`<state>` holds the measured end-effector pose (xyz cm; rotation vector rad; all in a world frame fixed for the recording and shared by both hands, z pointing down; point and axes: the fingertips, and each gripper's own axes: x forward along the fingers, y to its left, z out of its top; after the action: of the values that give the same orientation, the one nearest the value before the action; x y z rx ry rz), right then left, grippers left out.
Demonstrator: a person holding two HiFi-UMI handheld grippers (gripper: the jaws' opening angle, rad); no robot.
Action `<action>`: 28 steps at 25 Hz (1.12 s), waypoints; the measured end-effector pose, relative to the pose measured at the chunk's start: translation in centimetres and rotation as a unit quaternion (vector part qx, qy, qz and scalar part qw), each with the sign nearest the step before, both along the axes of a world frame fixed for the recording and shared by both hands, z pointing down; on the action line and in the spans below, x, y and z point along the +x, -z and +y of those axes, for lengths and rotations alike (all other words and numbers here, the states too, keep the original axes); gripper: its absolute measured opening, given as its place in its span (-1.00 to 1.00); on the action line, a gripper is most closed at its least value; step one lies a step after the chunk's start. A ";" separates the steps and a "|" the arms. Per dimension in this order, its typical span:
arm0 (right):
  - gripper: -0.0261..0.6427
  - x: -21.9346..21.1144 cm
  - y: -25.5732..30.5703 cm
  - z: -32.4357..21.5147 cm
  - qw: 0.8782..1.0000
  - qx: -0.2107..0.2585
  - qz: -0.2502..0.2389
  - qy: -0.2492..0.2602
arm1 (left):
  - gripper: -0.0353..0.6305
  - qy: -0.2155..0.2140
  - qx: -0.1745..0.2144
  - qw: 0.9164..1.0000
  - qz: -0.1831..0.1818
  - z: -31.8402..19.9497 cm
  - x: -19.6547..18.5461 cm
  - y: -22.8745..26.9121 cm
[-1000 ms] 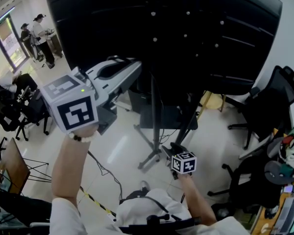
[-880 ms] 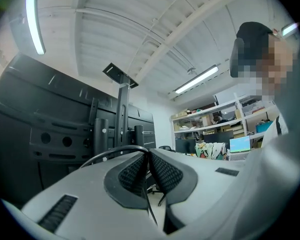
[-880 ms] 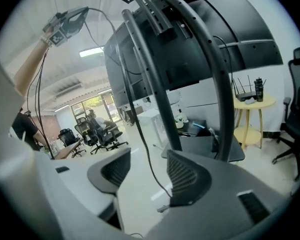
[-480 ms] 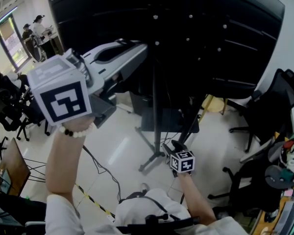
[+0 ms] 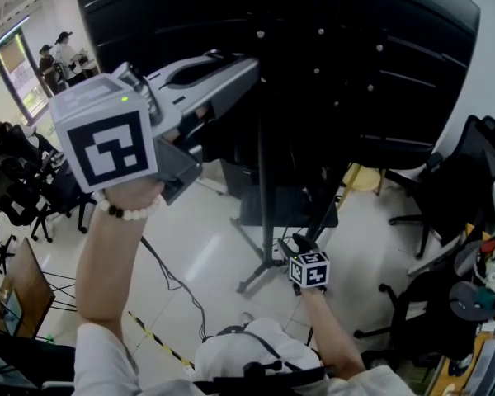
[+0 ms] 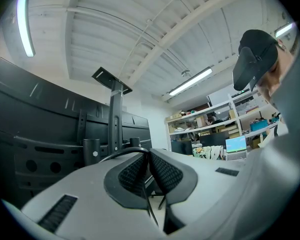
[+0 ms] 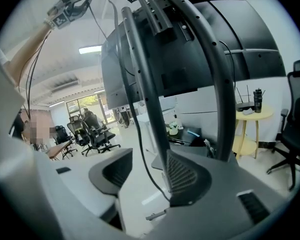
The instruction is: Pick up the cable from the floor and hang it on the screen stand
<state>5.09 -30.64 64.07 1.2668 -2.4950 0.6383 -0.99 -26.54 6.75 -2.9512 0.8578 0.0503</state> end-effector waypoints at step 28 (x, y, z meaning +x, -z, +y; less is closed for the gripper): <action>-0.89 -0.3 1.1 5.0 0.995 0.023 0.044 0.086 | -0.85 0.149 0.046 0.987 -0.032 -2.1 -10.9 -0.1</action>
<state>4.78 -25.64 62.95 1.0560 -2.5235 0.4758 -11.92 -28.64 6.88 -2.6915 1.2404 -0.0218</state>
